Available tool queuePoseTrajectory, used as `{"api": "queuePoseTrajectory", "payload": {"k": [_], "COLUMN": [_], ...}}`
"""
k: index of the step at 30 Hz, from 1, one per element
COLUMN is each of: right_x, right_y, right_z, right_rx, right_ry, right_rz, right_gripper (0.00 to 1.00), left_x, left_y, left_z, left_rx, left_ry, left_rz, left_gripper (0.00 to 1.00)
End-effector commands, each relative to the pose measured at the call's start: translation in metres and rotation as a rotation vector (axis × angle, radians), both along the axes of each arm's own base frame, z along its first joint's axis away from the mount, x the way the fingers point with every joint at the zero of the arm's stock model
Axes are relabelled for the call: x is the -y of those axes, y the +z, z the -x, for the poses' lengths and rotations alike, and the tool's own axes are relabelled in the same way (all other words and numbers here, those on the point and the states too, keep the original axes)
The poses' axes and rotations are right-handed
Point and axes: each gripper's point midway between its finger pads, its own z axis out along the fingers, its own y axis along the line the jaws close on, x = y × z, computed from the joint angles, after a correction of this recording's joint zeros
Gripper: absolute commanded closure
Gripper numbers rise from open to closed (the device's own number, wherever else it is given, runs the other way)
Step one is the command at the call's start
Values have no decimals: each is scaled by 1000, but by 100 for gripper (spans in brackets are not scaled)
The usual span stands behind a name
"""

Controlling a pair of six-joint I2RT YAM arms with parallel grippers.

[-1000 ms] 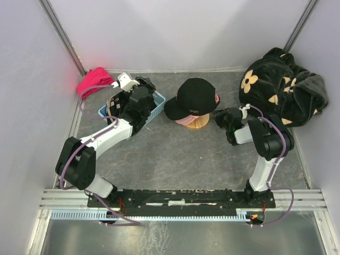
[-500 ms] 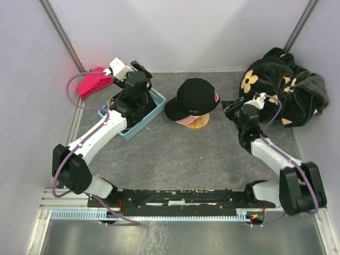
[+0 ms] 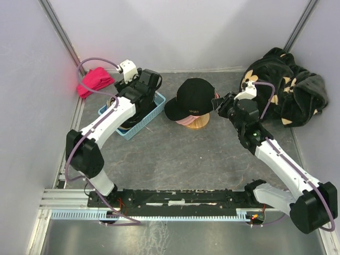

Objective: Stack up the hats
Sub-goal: Pick up the hat from the bin.

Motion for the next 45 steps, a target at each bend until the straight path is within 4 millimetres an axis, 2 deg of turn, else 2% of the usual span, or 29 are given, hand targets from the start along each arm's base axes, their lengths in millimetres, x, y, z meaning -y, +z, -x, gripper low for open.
{"api": "queuePoseTrajectory", "payload": {"k": [1, 4, 9, 14, 21, 25, 29, 40, 45], "right_x": [-6, -8, -13, -16, -17, -19, -21, -23, -22], "right_y": [18, 23, 23, 21, 23, 23, 22, 22, 23], "right_z": [9, 13, 15, 16, 18, 18, 18, 19, 20], "right_rx": [42, 57, 64, 68, 76, 76, 78, 79, 82], "right_ry": [44, 61, 85, 95, 102, 109, 115, 122, 119], "right_rz": [35, 35, 24, 6, 0, -2, -7, 0, 1], "right_gripper": [61, 61, 60, 60, 60, 60, 60, 60, 60], "left_x": [-45, -63, -80, -82, -81, -78, -73, -65, -62], "left_y": [-10, -17, -26, -26, -48, -50, -47, -64, -68], "left_z": [23, 34, 53, 62, 76, 83, 93, 101, 98], "left_rx": [-89, -118, -153, -176, -235, -235, -210, -215, -220], "left_ry": [181, 254, 325, 330, 315, 303, 281, 251, 244], "left_rz": [-104, -119, -124, -112, -83, -39, -12, 40, 38], "left_gripper": [13, 10, 4, 2, 2, 2, 4, 14, 28]}}
